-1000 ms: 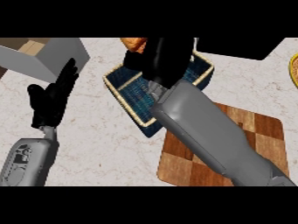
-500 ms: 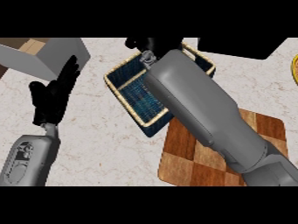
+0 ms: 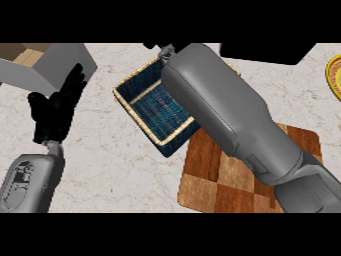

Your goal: Pick the croissant from the cutting board and place it in the basket

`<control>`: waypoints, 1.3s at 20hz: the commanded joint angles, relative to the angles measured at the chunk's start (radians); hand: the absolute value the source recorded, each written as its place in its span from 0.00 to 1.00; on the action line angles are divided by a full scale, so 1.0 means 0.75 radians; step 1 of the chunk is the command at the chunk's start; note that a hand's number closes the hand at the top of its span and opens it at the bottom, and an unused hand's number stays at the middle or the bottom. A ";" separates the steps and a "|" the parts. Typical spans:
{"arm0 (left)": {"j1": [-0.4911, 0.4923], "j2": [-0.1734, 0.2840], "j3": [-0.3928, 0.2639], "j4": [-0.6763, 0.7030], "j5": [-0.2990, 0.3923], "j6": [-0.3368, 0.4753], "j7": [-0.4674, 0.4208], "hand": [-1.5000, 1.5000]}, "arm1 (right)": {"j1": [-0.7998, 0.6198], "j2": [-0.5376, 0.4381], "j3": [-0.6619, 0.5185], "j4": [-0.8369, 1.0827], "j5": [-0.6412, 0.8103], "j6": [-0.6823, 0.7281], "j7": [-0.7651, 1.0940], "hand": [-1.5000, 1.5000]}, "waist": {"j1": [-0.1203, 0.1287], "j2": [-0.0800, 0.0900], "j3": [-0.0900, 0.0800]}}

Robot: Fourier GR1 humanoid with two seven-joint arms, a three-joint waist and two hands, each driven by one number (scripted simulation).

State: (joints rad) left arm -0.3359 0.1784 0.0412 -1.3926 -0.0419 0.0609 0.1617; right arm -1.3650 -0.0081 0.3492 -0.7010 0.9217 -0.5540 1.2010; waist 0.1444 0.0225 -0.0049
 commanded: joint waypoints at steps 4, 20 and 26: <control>-0.044 0.030 0.040 0.032 0.012 -0.005 0.008 0.50 | -0.098 0.010 0.024 0.082 -0.142 -0.159 0.230 1.00 | -0.036 -0.005 0.001; 0.035 0.005 0.032 -0.006 -0.009 0.027 -0.012 0.50 | -0.311 0.011 0.396 0.445 -0.062 0.538 -0.062 1.00 | -0.065 -0.005 0.002; 0.052 0.028 0.051 -0.031 0.024 -0.011 -0.013 0.50 | -0.295 0.010 0.321 0.520 -0.208 0.703 -0.061 1.00 | -0.049 -0.005 0.001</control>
State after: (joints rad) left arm -0.3099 0.1914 0.0715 -1.3997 -0.0353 0.0629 0.1480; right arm -1.5917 -0.0052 0.6095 -0.3290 0.8239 -0.1491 1.0792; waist 0.1067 0.0211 -0.0044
